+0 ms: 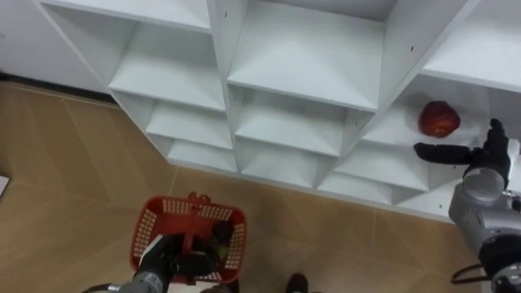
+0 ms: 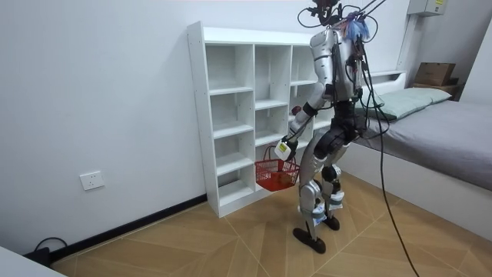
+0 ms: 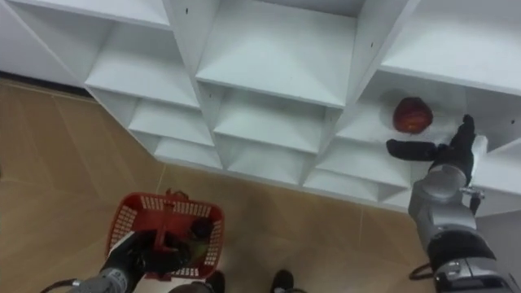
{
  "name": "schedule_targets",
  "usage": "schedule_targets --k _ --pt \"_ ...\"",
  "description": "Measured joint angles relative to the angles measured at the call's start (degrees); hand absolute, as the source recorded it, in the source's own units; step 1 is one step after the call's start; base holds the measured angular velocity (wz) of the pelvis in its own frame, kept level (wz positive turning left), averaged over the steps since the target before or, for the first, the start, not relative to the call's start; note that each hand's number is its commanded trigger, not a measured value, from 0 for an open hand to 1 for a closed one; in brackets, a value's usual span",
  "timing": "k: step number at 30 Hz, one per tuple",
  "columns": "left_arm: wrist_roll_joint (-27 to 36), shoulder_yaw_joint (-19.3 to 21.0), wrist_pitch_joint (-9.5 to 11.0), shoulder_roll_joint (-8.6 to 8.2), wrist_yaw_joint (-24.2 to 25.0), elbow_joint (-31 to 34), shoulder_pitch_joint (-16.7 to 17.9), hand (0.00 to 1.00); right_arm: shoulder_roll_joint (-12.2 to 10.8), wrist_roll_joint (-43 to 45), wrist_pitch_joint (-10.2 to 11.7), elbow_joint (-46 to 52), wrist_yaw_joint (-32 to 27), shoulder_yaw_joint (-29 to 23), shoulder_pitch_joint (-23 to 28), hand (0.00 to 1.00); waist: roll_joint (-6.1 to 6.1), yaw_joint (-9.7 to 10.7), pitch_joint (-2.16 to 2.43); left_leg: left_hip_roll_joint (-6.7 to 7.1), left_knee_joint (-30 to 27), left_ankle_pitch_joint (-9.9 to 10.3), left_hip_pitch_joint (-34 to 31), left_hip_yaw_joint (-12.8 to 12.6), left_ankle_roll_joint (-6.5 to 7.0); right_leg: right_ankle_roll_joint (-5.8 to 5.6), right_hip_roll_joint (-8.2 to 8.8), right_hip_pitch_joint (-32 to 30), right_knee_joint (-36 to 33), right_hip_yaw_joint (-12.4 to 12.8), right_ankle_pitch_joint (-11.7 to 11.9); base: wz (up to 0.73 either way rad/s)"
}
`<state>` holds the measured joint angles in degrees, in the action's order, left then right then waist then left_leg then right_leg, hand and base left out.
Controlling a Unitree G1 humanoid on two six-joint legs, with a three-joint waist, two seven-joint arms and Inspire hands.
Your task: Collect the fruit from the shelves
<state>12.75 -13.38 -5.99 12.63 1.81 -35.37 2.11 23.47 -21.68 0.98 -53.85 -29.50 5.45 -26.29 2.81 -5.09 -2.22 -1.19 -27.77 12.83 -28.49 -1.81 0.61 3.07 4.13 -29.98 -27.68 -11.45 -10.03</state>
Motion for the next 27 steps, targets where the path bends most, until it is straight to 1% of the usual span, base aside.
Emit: schedule_targets --k 1,5,8,10,12,13,16,23,27 --pt "0.0 -0.2 0.1 -0.01 -0.2 0.0 -0.3 1.0 0.5 0.0 0.2 0.0 -0.2 0.0 -0.5 0.0 0.05 0.0 -0.03 -0.02 -0.2 0.0 -0.7 -0.3 0.01 0.03 0.05 -0.9 -0.2 0.2 -0.1 -0.07" --pt "0.0 -0.4 0.1 0.0 -0.1 -0.3 -1.2 1.0 1.2 1.0 0.4 0.3 -0.5 0.0 -0.8 0.0 0.23 0.2 -0.15 -0.12 -0.7 0.0 -2.0 -1.1 0.02 0.1 0.18 -2.4 -1.3 0.5 -0.3 -0.02" --pt "0.0 -0.5 0.1 -0.09 -0.1 -1.6 -2.3 1.0 1.2 2.6 0.3 0.2 -0.7 0.0 -1.0 0.0 0.65 0.1 -0.4 -0.07 -0.6 0.0 -2.0 -1.4 0.02 0.04 0.26 -2.6 -1.3 0.7 -0.5 -0.01" --pt "0.0 -0.7 0.2 -0.09 0.0 -1.8 -2.7 1.0 1.2 4.2 0.3 0.2 -1.1 0.0 -1.0 0.0 1.17 0.1 -0.71 -0.03 -0.6 0.0 -2.0 -1.5 0.02 0.0 0.32 -2.7 -1.1 0.8 -0.6 0.0" --pt "-0.1 -1.0 0.2 -0.1 0.0 -1.8 -3.1 1.0 1.2 4.5 0.3 0.3 -1.3 0.0 -1.2 0.0 1.43 0.1 -0.85 -0.04 -0.6 0.0 -2.1 -1.6 0.03 -0.04 0.31 -2.7 -1.1 0.8 -0.7 0.0" --pt "-0.1 -1.1 0.2 -0.15 0.1 -1.8 -3.1 1.0 1.2 5.9 0.3 0.3 -1.7 0.0 -1.3 0.0 1.49 0.1 -0.88 -0.12 -0.6 0.0 -2.2 -2.0 0.04 -0.06 0.31 -2.8 -1.1 0.9 -0.7 0.0" --pt "-0.1 -1.1 0.2 -0.16 0.0 -1.8 -3.2 1.0 1.2 8.1 0.2 0.8 -2.8 -0.1 -1.9 0.0 1.49 0.1 -0.87 -0.22 -0.7 0.0 -2.3 -2.8 0.05 -0.09 0.31 -3.1 -1.2 1.3 -0.7 -0.06" --pt "-0.1 -1.1 0.4 -0.17 0.0 -1.8 -3.6 1.0 1.2 8.8 0.2 2.5 -5.1 -0.1 -3.2 0.0 1.54 0.0 -0.82 -0.19 -0.9 0.0 -2.3 -3.4 0.06 -0.1 0.39 -3.9 -2.1 2.0 -0.8 -0.04" --pt "0.0 -1.5 1.0 -0.18 -0.2 -1.8 -3.5 1.0 1.2 8.8 0.2 2.5 -6.2 0.0 -4.1 0.0 1.52 -0.2 -0.8 -0.26 -0.9 0.0 -2.3 -3.4 0.07 0.0 0.33 -3.9 -2.2 2.1 -0.7 0.0"
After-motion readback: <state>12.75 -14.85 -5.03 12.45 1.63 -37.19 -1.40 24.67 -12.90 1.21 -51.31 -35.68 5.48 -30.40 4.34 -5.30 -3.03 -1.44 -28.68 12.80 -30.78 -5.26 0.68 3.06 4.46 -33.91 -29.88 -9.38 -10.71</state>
